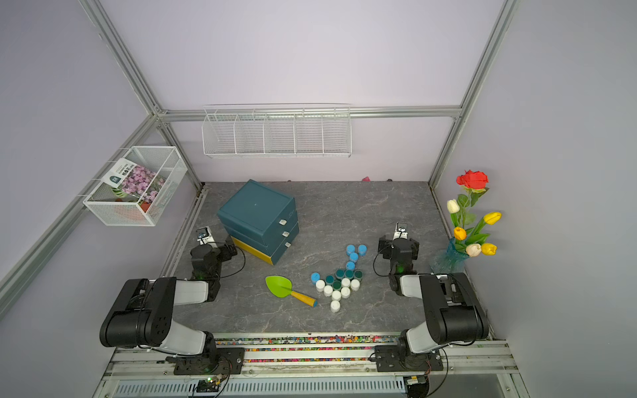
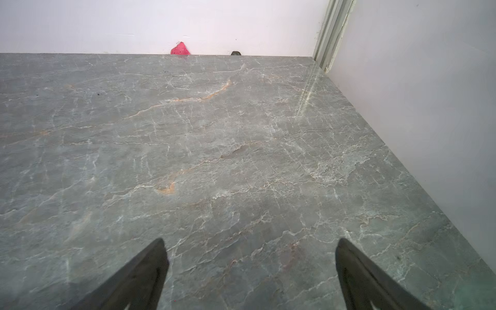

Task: Put the paint cans in the drawer according to color
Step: Open the drawer in the storage box.

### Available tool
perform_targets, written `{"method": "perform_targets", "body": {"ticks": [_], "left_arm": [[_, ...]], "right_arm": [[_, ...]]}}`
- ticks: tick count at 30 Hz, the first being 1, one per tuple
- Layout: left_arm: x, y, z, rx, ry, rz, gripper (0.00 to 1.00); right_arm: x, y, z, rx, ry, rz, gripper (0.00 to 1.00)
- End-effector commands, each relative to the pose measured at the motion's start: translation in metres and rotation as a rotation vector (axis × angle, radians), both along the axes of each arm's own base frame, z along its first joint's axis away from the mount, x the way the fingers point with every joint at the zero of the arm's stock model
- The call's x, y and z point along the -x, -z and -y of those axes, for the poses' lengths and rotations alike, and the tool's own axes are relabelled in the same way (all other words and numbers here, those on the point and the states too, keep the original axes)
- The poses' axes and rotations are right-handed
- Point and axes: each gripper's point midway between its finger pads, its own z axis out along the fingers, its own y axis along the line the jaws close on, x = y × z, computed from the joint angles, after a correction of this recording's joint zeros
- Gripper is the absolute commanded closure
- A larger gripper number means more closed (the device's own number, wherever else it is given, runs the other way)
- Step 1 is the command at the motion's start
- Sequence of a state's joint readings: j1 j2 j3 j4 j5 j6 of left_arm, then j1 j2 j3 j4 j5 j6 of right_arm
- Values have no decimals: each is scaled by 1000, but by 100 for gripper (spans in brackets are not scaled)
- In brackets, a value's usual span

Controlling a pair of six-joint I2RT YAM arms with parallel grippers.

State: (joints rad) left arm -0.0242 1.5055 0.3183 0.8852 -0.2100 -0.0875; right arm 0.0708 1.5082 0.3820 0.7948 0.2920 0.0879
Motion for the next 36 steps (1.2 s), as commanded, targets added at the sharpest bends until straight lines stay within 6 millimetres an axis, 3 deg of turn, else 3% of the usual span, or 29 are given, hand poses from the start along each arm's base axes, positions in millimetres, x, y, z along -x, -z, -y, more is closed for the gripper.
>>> {"method": "perform_targets", "body": {"ticks": [1,26,29,36], "left_arm": [[-13,-21,1,-8,8,64,0],[-12,-22,1,-8,10,69,0],[-8,-30,0,-5,2,77,0],[21,-88,-10,-12,-84,139,0]], "right_arm": [[-6,-7,2,13,12,24,1],[-5,-7,3,13,13,24,1],[-5,-10,1,17,0,40,1],[-3,-52,-2,24,-11,8,1]]}}
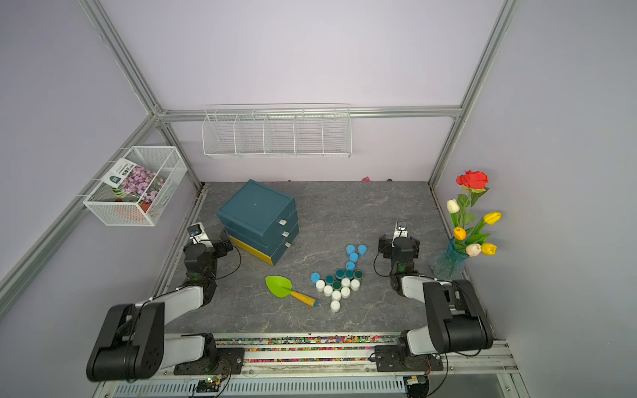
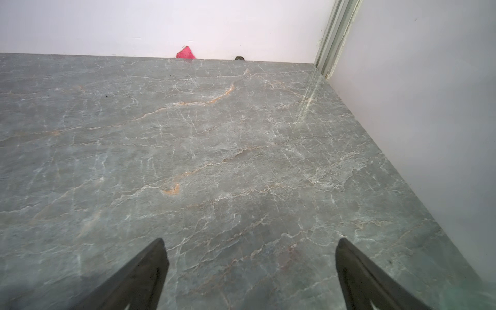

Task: Put the paint cans in the drawer according to color
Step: Open the drawer in the storage box.

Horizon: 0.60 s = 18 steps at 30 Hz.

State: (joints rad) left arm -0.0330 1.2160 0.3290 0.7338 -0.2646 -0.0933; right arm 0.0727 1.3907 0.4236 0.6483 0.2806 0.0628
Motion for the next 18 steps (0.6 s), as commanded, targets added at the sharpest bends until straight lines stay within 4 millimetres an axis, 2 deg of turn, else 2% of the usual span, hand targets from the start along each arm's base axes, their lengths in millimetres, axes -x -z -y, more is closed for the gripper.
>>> {"method": "perform_targets", "body": {"ticks": [1,3,6,10,11,12,13,16,18], "left_arm": [[13,-22,-2,-11,-50,-6,0],[25,-35,-1,-18,-67,12,0],[42,-57,2,-12,-65,43,0],[62,-114,10,-23,-53,133,0],[64,-126,14,-25,-39,147,0],[66,-138,18,-26,-28,157,0],[68,-149,18,-12,-29,162,0],[71,-171,18,146,-46,129,0],[68,-169,40,266,54,-27,0]], "right_arm": [[-3,-35,0,-9,12,12,1],[-5,-53,-6,-34,4,46,1],[-5,-91,-22,-34,-9,99,1],[-5,-167,-60,-43,-82,187,1],[-5,-182,-62,-110,-55,191,1],[-6,-188,-60,-200,-14,172,1],[-3,-186,-56,-308,53,110,1],[15,-158,-39,-482,254,-87,2],[6,-151,-60,-594,88,-143,2]]}}
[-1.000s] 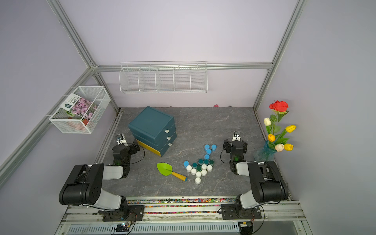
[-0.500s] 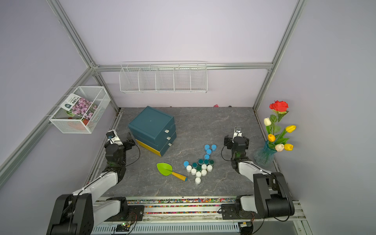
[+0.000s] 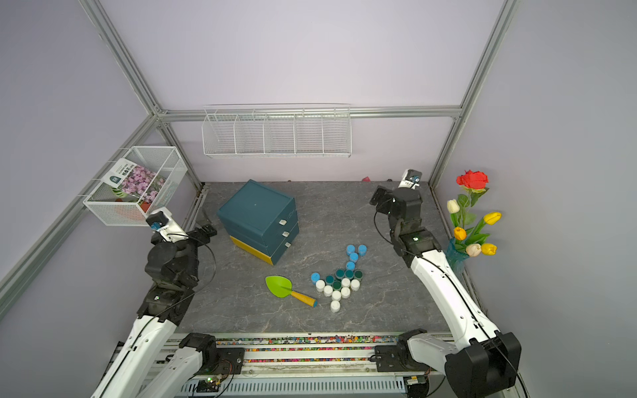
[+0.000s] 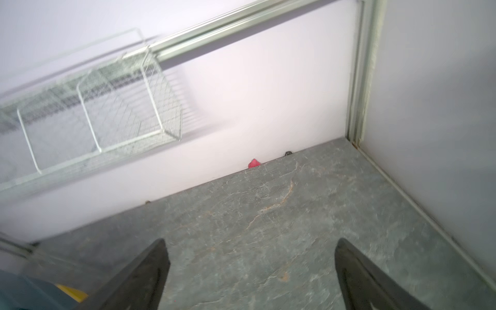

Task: Put the paint cans in the drawer according to color
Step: Open the drawer in the storage box.

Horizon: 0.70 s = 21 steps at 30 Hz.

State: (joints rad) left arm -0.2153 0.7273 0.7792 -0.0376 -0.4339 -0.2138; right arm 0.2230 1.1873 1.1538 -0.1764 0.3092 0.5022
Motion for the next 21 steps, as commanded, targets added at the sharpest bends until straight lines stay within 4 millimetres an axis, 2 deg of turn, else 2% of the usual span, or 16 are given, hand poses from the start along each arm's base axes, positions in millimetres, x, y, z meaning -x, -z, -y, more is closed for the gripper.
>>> {"method": "perform_targets", "body": {"ticks": [1,3,5,7,8,9,11,14,17,21], "left_arm": [[2,25,23,199,106,-264,0],[-1,34,30,379,106,-296,0],[-7,30,50,434,228,-280,0],[-10,24,75,441,374,-264,1],[-12,25,81,453,404,-279,6],[-13,29,87,468,424,-306,12],[-12,41,94,471,424,-397,18],[-3,46,103,418,442,-473,20],[8,43,105,398,466,-476,23],[19,43,104,392,479,-472,25]], "right_arm": [[18,77,-15,-234,-93,-295,2],[19,73,-30,-300,-169,-276,9],[24,73,-53,-382,-237,-306,18],[31,81,-89,-430,-316,-367,29],[34,82,-104,-441,-350,-384,32],[40,85,-131,-455,-405,-406,35],[46,85,-175,-497,-488,-423,39],[48,85,-230,-563,-586,-433,43],[42,91,-270,-624,-651,-478,50],[32,96,-311,-719,-726,-552,52]]}}
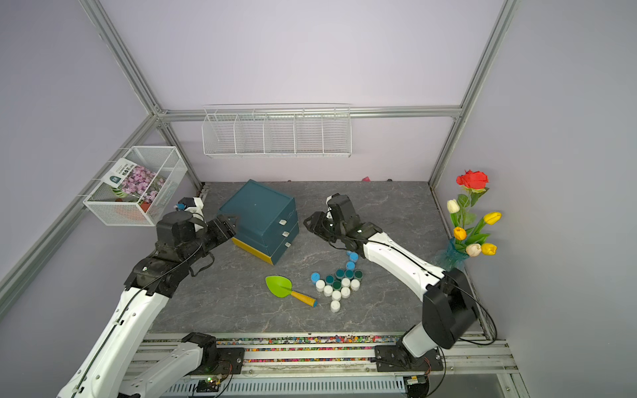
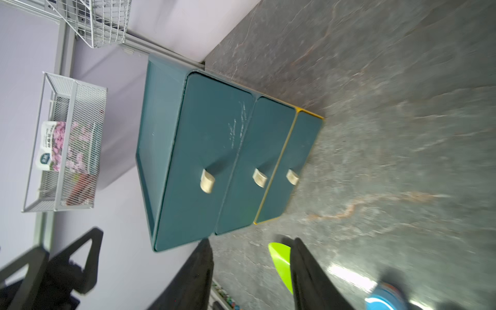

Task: Put the paint cans in the drawer according to color
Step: Open the drawer in the storage box.

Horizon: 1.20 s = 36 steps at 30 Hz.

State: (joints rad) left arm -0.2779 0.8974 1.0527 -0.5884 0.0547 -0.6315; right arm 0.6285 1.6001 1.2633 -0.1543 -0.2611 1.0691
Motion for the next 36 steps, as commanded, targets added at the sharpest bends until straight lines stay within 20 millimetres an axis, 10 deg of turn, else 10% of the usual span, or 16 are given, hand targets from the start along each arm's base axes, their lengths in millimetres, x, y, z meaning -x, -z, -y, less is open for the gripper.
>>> {"method": "perform_targets", "body": {"ticks": [1,8,17,27,36], "left_arm": [[14,-7,2,-7,35,2,25],[16,-14,6,15,53,14,27],[16,-18,6,17,57,21,28],[16,-19,9,24,68,22,29],[17,-18,11,32,80,20,31]], "right_arm": [[-8,-20,-40,-154,-53,-38,52],[-9,-11,-82,-203,-95,-97,58],[-10,6,-88,-219,-91,-127,70],[-15,24,-78,-174,-70,-167,61],[-27,14,-71,-189,-36,-126,100]]}}
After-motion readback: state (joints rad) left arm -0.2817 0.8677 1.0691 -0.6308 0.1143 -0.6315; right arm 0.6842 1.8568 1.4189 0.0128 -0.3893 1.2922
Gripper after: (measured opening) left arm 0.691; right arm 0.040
